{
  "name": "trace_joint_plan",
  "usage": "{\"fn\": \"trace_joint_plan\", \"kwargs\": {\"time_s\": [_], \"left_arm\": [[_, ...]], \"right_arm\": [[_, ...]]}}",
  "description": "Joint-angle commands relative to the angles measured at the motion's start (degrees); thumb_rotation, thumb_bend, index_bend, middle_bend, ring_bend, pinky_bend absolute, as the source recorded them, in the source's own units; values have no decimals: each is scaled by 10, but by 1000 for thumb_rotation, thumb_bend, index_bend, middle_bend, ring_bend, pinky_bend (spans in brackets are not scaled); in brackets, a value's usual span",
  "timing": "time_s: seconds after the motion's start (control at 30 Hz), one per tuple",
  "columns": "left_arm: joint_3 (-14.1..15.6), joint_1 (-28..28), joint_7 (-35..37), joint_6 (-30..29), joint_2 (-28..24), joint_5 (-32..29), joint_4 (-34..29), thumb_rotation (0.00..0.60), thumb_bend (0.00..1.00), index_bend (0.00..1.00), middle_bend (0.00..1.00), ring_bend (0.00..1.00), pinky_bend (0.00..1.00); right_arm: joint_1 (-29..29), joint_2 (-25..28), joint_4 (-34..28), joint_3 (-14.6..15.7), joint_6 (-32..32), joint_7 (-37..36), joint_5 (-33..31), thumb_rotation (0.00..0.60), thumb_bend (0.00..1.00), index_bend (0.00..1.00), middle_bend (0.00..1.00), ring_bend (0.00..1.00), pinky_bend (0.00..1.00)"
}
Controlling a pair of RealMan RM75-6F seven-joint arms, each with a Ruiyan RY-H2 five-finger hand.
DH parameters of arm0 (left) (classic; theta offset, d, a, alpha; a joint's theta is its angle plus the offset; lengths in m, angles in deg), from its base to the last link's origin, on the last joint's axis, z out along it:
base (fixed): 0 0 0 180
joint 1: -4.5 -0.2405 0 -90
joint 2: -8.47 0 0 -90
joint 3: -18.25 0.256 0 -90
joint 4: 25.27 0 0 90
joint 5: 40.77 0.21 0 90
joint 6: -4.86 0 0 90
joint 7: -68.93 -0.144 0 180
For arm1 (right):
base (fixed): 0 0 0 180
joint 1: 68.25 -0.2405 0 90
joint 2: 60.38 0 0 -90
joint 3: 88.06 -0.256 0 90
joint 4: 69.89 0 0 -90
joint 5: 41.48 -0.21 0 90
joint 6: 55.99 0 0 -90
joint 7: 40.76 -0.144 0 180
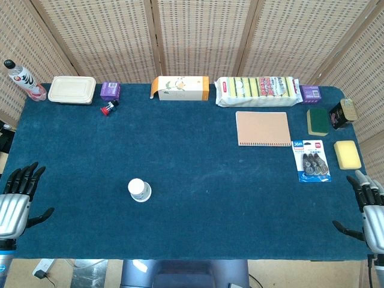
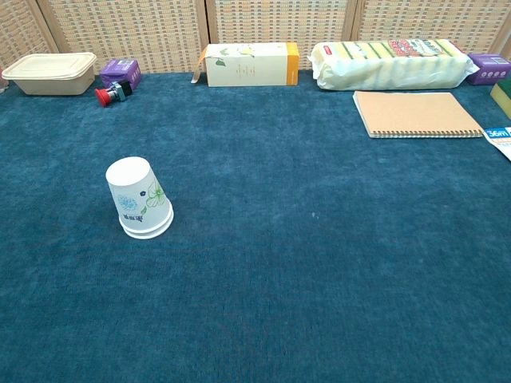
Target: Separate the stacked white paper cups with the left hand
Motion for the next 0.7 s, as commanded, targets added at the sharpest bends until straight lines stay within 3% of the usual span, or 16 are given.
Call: {"fn": "trace_joint_plan", "kwargs": {"time_s": [0.03, 0.23, 0.4, 0.7], "left_arm": [[2, 1, 2, 3, -2, 3, 1, 600, 158, 0, 0, 0, 29], [13, 17, 34, 21, -6, 37, 10, 600, 142, 0, 0, 0, 29], [2, 58, 8, 86, -14, 26, -27, 600, 141, 0, 0, 0, 29], [-45, 165, -112, 255, -20, -83, -123, 600, 141, 0, 0, 0, 29]], "right_arm": [[0, 0, -1, 0, 0, 0, 0, 600, 81, 55, 0, 0, 0], [2, 6, -6, 1, 4, -15, 3, 600, 81, 55, 0, 0, 0], [3, 9, -7, 2, 6, -19, 7, 600, 81, 55, 0, 0, 0], [-2, 7, -6, 3, -3, -16, 8, 600, 81, 54, 0, 0, 0]]}}
